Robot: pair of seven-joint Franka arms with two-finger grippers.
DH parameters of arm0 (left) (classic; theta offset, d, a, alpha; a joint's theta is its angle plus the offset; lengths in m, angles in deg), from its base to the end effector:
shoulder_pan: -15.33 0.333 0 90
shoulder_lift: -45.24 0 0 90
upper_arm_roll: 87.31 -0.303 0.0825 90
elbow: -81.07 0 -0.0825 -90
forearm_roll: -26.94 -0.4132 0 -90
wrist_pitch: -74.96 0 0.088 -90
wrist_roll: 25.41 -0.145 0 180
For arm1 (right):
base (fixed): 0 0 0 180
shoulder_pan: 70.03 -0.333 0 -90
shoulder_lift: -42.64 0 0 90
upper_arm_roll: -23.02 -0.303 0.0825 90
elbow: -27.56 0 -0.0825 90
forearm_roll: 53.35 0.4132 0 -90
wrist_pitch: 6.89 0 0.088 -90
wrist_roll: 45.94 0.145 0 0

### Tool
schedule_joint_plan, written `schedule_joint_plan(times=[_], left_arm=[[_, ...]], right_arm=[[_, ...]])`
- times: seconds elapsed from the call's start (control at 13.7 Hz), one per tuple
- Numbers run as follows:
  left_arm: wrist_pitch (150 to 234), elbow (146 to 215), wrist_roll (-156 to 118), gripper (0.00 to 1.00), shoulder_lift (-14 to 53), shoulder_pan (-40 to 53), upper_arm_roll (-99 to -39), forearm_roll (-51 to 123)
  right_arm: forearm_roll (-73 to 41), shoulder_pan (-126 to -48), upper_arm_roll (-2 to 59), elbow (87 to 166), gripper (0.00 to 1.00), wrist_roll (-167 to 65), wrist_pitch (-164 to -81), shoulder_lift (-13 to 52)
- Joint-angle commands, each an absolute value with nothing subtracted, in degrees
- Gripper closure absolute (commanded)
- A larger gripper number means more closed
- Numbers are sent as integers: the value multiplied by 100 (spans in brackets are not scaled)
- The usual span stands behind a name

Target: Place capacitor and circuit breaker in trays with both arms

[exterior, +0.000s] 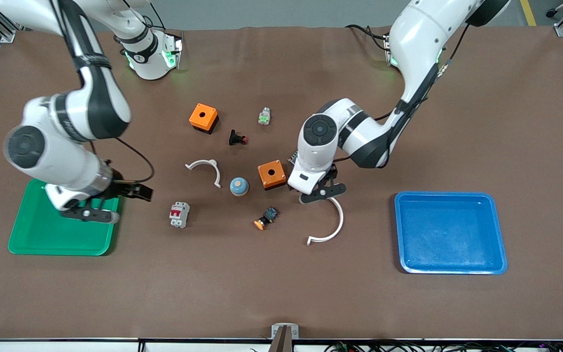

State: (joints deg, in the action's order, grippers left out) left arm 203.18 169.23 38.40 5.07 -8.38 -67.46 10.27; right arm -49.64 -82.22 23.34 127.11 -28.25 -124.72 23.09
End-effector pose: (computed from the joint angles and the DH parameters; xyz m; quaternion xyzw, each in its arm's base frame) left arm 0.5562 -0.4691 0.1979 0.9914 0.1288 0.0189 0.0150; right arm 0.6497 0.1425 0.3153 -0.9974 0.0660 0.0177 0.0238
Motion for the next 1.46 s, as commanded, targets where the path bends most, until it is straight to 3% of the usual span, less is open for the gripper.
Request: schedule_joint_plan(times=[0.0,0.15,0.88,0.95,1.17,1.32,1.39], left_arm=[[20625,16711,3901,23,253,-849,-6806,883],[20854,16702,3901,30,69,-858,-6807,883],[20996,16597,3901,50,-310,-945,-6877,716],[20996,16597,3884,56,-310,-946,-6877,716],[20996,16597,3831,87,-292,-937,-6877,716],[20935,16518,3813,96,-196,-919,-6877,673],[20917,16518,3796,97,-74,-858,-6886,638]], right_arm=[[-4860,-8452,2372,12809,0,-2521,-13131,1893],[-4851,-8619,2372,12863,0,-2397,-13651,1585],[-5141,-8567,2399,12872,0,-2502,-14470,846],[-5133,-8567,2399,12872,0,-2502,-14497,767],[-5133,-8611,2399,12898,0,-2485,-14514,643],[-5133,-8620,2399,13038,1,-2476,-14681,643],[-5133,-8620,2399,13082,8,-2476,-14707,643]])
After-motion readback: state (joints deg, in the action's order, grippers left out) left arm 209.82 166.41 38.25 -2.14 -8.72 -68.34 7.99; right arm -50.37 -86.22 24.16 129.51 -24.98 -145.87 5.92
